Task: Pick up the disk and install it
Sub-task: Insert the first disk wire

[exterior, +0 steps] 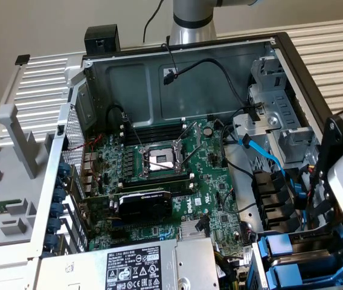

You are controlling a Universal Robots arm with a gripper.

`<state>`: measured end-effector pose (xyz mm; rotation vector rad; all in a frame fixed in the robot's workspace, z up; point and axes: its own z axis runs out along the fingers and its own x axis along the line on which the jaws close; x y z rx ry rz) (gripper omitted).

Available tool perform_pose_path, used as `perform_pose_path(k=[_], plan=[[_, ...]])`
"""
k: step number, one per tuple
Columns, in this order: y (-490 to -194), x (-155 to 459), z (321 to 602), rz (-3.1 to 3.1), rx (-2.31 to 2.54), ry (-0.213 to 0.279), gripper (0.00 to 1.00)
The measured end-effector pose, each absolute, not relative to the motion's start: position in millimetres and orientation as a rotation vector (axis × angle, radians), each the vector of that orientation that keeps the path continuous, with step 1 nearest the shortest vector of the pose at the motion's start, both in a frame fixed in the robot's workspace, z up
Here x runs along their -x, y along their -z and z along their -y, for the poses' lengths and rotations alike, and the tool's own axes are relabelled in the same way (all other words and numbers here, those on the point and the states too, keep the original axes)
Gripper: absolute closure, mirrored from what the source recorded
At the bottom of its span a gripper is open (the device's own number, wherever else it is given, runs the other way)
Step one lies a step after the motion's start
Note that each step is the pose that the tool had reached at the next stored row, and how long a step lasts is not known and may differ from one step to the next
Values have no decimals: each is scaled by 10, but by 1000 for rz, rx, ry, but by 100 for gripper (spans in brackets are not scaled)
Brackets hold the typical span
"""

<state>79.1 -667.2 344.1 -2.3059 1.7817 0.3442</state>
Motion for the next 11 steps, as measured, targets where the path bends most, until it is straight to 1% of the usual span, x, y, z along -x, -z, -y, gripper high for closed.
perform_pose_path(k=[4,11], plan=[[-3439,-826,6688,-1777,2304,-360,60],[-3434,-825,6692,-1775,2304,-365,60]])
